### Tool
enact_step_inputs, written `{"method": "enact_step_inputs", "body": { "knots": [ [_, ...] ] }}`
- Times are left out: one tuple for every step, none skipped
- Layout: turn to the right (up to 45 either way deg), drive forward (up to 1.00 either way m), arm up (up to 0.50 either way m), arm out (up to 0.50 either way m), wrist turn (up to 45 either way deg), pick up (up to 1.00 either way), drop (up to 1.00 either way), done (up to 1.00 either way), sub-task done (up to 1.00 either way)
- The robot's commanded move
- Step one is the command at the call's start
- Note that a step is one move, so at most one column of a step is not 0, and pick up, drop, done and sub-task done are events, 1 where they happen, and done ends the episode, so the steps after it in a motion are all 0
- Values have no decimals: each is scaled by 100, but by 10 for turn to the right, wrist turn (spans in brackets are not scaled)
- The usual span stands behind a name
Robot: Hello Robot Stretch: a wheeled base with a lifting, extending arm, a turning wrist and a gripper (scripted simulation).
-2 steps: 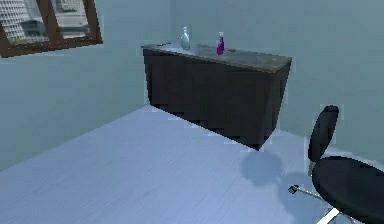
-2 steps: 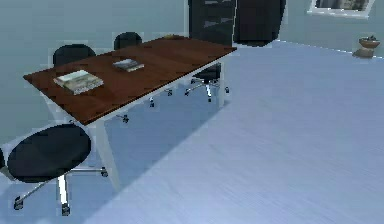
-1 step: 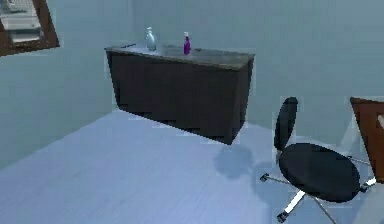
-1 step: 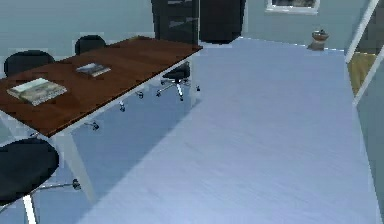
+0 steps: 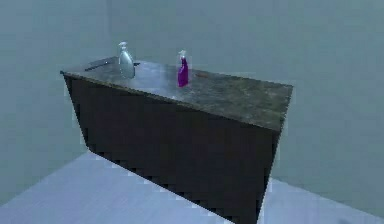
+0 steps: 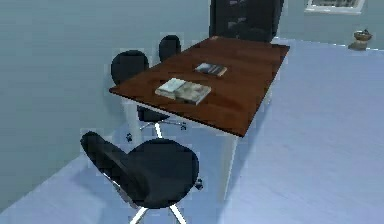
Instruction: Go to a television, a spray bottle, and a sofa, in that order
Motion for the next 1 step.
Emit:
{"method": "enact_step_inputs", "body": {
  "knots": [
    [90, 0, 0, 0, 0, 0, 0, 0, 0]
  ]
}}
